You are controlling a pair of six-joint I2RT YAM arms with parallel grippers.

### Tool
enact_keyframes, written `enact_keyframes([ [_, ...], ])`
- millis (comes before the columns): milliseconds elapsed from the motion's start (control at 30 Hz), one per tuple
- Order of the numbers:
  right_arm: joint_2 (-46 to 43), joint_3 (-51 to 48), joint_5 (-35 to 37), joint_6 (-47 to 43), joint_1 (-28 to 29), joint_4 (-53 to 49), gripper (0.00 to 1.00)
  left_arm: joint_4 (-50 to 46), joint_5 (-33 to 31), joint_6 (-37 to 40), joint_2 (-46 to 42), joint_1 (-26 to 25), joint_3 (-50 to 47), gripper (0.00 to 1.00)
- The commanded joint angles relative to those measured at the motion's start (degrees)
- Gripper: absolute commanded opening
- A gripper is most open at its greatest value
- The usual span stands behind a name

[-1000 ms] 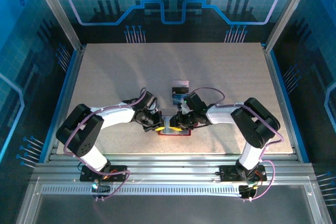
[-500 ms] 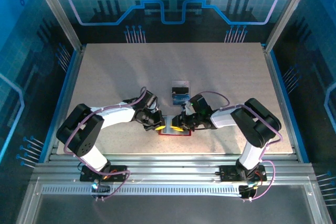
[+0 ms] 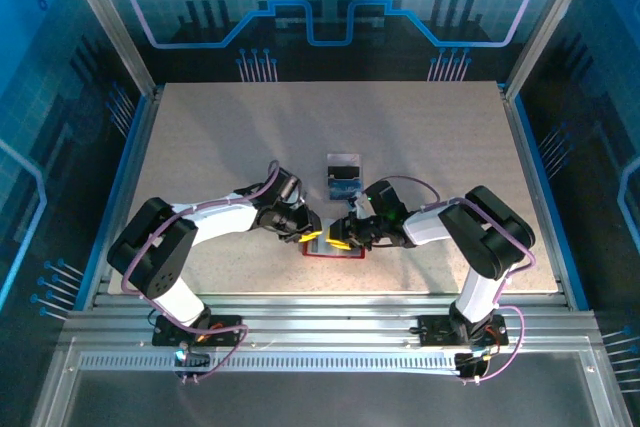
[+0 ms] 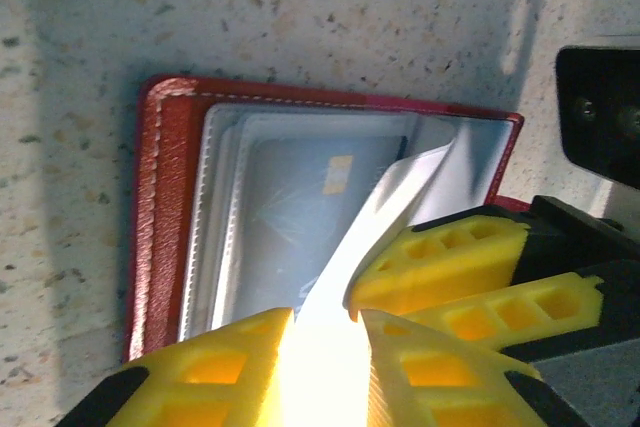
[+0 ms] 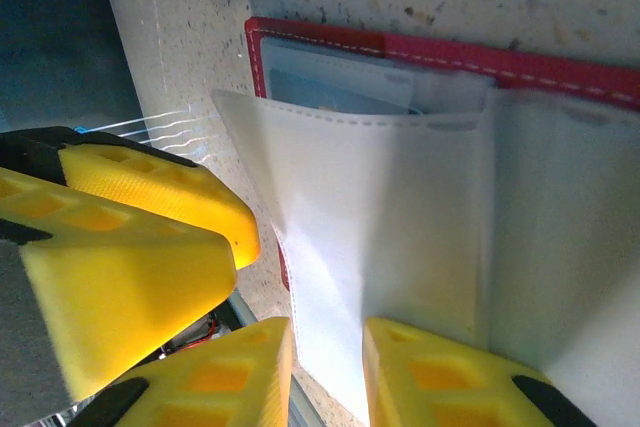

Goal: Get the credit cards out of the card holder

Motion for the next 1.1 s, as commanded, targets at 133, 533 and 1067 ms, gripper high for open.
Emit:
enact_keyframes([
  [133, 0.98, -0.80, -0.53, 0.61, -0.80, 0.42, 0.26, 2.42, 1.58, 0.65, 1.76, -0.32, 0.52, 0.29],
  [533, 0.53, -1.66, -0.54, 1.58, -0.82, 2.15, 0.26, 4.90, 4.13, 0.24, 3.84, -0.36, 0.76, 0.24],
  [1067, -19.12, 0.57, 6.20, -7.59, -5.46, -22.66, 0.34, 0.94, 5.13, 1.42, 0.58, -0.61, 4.48, 0.25],
])
